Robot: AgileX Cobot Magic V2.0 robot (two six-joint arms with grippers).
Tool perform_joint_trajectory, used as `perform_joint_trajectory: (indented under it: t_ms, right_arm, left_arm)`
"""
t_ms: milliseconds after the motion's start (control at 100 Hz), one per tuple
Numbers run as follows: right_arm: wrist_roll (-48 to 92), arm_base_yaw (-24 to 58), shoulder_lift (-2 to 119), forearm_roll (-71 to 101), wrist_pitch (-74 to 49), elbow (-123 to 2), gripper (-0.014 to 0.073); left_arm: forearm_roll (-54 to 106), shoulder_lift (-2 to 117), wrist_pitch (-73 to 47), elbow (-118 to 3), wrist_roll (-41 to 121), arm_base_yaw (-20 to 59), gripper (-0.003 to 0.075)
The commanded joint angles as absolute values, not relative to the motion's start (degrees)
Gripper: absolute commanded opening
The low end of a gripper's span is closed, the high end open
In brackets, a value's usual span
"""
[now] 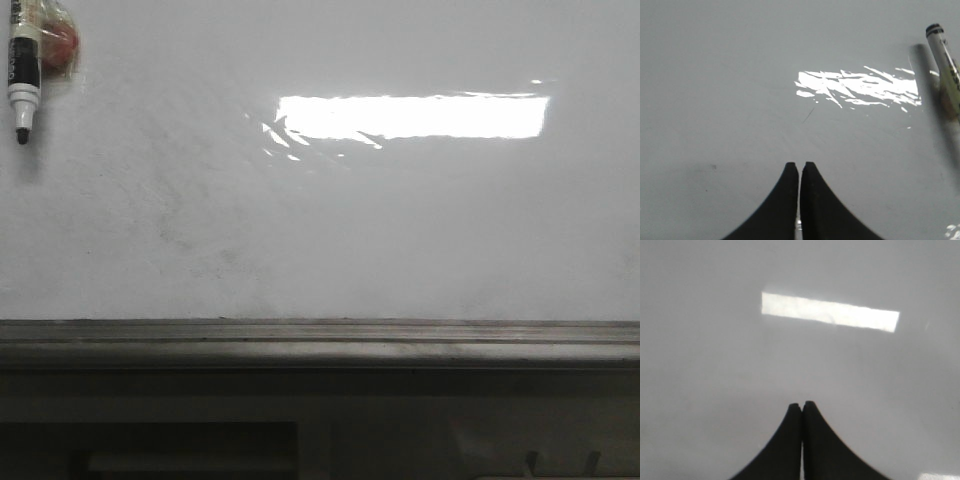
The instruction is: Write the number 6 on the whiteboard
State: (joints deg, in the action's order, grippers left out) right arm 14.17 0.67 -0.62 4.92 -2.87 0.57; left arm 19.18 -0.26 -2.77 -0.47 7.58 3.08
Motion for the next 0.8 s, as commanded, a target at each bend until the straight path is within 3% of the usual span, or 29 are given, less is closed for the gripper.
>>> perform_joint_trajectory:
  t_ms: [0, 370, 550, 790]
  right_arm:
    - [14.01, 0.26, -1.63, 9.67, 4.89, 1.88, -0.0065]
    - [14.01, 0.26, -1.63, 32.51, 7.47, 1.66, -0.0064]
    - [14.11, 0.26, 1.55, 31.89, -5.64, -4.82, -0.0062]
    - [14.11, 0.26, 20.35, 29.23, -17.47, -17.10, -0.0066]
  left_arm:
    - [27.60, -2.04, 1.94, 2.28, 6.88, 2.98, -0.0020]
    - [48.43, -2.04, 2.18, 1.12, 6.88, 2.98, -0.0020]
    - [44.09, 0.76, -4.57, -5.81, 7.00, 2.98, -0.0020]
    - [33.27, 16.85, -20.62, -20.69, 10.61, 2.98, -0.0020]
